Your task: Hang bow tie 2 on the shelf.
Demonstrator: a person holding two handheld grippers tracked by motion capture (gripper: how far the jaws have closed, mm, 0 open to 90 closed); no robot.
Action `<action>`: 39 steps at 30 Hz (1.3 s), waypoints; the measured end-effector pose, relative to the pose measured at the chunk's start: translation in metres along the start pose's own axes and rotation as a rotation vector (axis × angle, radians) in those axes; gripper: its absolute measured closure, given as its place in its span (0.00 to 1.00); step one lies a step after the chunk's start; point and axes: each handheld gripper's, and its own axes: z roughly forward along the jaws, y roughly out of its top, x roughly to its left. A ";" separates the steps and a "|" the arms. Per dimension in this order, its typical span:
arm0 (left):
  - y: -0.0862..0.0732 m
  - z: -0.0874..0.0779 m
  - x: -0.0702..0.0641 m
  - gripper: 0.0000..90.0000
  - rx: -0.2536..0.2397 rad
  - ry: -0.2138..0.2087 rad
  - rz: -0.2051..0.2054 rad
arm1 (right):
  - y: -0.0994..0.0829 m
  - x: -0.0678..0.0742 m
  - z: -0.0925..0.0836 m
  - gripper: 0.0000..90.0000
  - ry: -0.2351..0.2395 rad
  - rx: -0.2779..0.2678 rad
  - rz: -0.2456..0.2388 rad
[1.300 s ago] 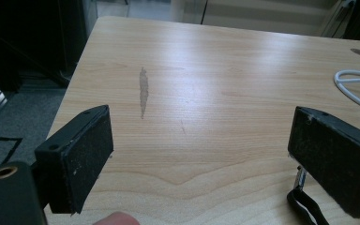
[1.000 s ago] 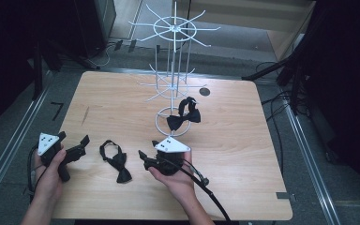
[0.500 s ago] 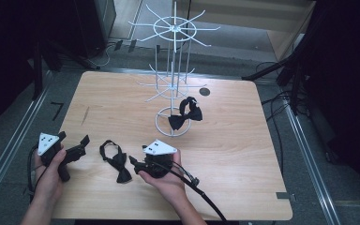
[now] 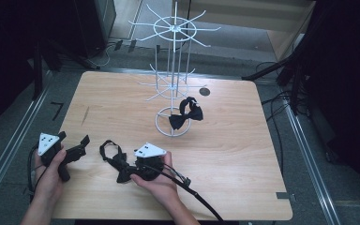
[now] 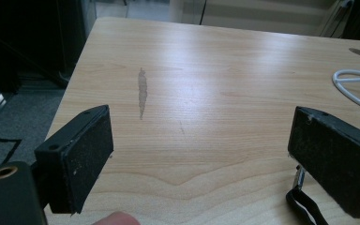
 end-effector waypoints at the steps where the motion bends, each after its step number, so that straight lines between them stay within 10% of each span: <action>1: 0.000 0.000 0.000 0.08 0.000 0.000 0.000 | -0.001 0.001 0.002 0.47 0.002 0.003 0.000; 20: 0.000 0.000 0.000 0.08 -0.002 -0.002 0.005 | -0.008 0.015 0.026 0.49 0.024 0.075 -0.005; 39: 0.000 0.000 -0.001 0.08 -0.004 0.001 0.006 | -0.014 0.019 0.034 0.82 0.001 0.139 -0.055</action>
